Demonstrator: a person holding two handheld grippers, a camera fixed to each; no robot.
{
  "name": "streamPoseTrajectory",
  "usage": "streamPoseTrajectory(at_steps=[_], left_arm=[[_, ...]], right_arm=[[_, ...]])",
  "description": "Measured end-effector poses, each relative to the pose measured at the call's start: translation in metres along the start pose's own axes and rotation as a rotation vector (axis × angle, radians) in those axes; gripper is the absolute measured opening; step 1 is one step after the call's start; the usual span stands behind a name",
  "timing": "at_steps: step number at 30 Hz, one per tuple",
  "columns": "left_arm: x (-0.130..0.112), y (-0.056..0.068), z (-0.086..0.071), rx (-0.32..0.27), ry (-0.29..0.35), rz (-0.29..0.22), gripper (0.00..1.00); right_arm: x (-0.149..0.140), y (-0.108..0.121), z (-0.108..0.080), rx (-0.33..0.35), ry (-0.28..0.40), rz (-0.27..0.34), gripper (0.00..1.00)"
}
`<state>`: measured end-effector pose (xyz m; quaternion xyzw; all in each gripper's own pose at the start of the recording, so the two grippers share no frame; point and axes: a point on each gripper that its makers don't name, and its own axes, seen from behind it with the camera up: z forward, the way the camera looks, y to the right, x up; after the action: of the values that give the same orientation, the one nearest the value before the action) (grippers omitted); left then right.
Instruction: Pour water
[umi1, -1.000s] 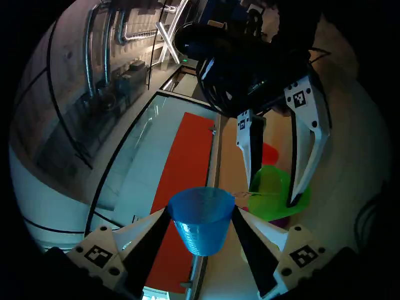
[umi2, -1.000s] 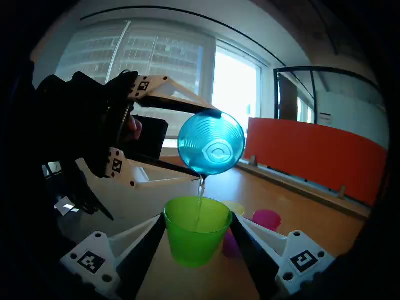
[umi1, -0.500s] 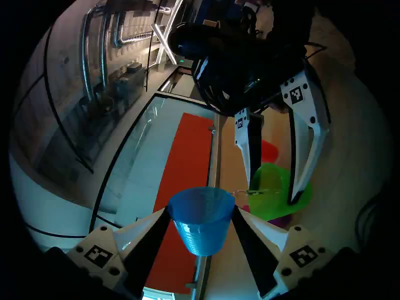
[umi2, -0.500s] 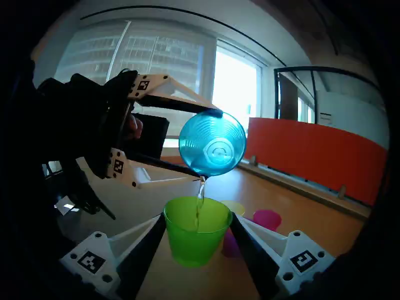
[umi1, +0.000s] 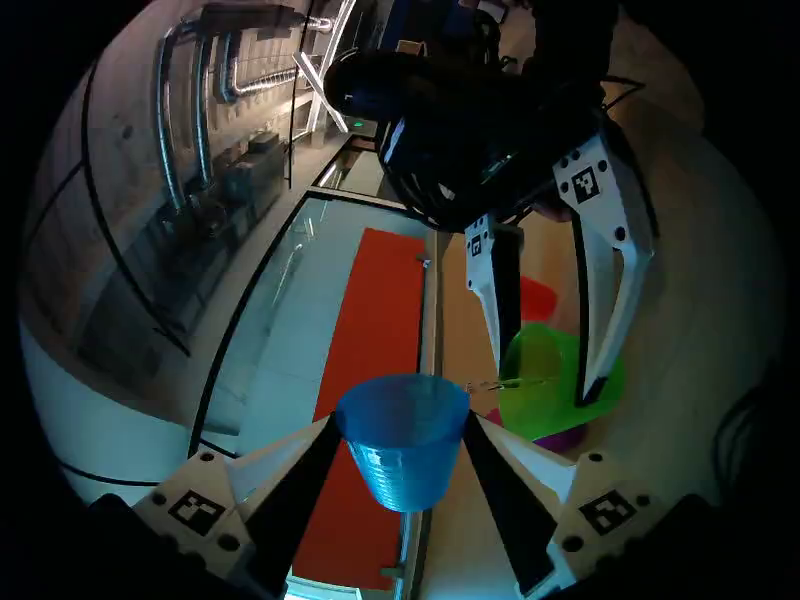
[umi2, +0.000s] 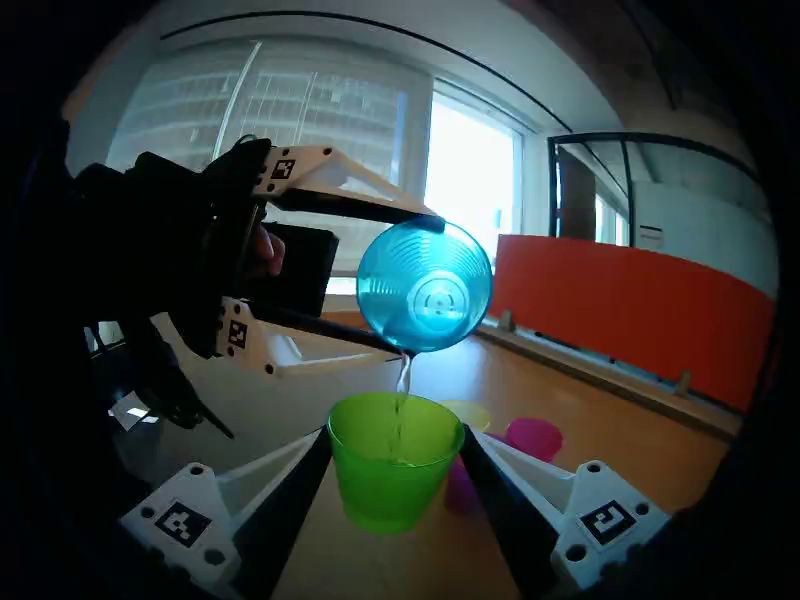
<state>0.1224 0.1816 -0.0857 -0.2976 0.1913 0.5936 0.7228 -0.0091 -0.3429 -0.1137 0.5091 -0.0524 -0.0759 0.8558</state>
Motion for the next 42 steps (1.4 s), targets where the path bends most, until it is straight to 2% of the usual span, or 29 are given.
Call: streamPoseTrajectory(at_steps=[15,22,42], left_arm=[[0.0011,-0.0044,-0.0014,0.007,-0.001,0.045,0.87],[0.0024,-0.0051,-0.0019,0.011,0.003,0.048,0.87],[0.0054,-0.0087,-0.0002,0.018,0.005,0.112,0.87]], right_arm=[[-0.0005,-0.0002,-0.0005,0.000,0.002,0.002,0.94],[-0.0010,0.0001,0.0002,-0.001,0.001,0.002,0.94],[-0.0002,0.0001,-0.0003,-0.001,0.008,0.003,0.94]])
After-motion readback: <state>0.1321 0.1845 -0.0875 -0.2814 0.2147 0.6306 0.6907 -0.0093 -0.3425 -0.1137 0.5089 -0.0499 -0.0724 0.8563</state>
